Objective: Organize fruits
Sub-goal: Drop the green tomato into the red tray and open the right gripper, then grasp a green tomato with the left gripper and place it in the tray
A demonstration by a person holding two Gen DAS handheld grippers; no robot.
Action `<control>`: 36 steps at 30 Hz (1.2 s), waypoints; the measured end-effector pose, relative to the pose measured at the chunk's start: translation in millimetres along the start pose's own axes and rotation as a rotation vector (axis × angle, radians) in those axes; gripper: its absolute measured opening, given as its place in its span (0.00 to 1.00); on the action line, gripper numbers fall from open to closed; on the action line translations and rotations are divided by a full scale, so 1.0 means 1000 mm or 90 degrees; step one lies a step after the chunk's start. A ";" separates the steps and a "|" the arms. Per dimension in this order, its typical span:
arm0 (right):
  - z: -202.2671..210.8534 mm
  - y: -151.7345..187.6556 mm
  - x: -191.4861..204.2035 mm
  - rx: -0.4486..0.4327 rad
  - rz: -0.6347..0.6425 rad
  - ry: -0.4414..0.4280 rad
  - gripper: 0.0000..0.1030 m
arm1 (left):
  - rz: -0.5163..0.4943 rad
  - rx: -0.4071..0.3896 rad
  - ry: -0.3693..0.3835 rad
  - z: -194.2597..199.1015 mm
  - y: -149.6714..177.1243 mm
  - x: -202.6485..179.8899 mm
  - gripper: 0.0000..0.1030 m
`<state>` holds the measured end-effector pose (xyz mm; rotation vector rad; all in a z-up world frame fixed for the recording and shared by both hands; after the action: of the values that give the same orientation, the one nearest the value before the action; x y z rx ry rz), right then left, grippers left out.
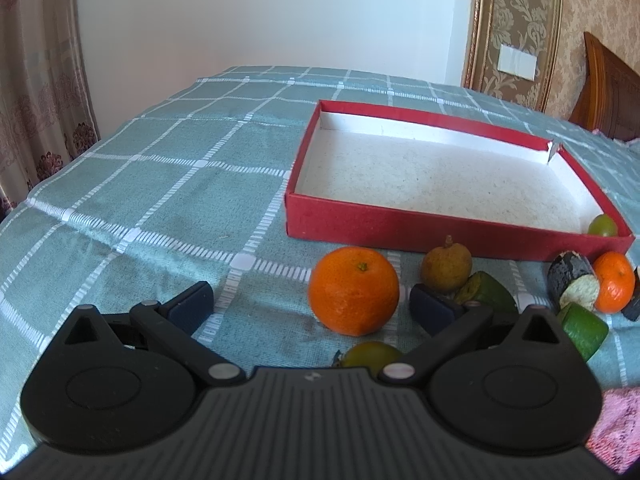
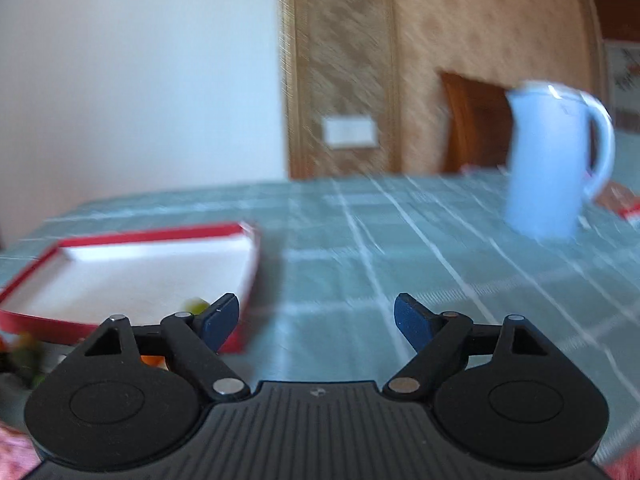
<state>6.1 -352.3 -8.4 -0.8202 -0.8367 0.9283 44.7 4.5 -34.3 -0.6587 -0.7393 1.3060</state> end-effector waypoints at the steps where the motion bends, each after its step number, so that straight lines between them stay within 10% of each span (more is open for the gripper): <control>1: -0.005 0.002 -0.003 0.019 -0.010 0.007 0.83 | 0.004 -0.002 -0.001 0.001 0.001 0.004 1.00; 16: -0.024 0.018 0.001 0.124 -0.005 0.012 0.83 | 0.018 -0.167 0.043 0.072 0.014 0.037 1.00; 25: -0.022 0.017 -0.003 0.123 -0.022 0.006 0.83 | -0.158 -0.140 0.051 0.073 0.024 -0.015 0.99; 34: -0.022 0.017 -0.002 0.121 -0.027 0.000 0.83 | -0.128 -0.092 0.086 0.055 0.028 -0.028 0.75; 36: -0.022 0.017 -0.002 0.121 -0.028 -0.002 0.83 | -0.117 -0.080 0.098 0.051 0.027 -0.027 0.55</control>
<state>19.1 -353.4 -33.1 -0.6339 -0.7546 0.9543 -15.1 -17.7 -27.7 -0.7650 -0.7415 1.0345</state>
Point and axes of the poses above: each gripper's, at about its wrist camera, not at the fingertips, and z roughly against the way its jaws point, x to its left, y to its underside, the point moved 6 cm from there along -z, roughly the way its jaws point, and after that the axes turned 10 degrees about -z, right-handed, at the moved point
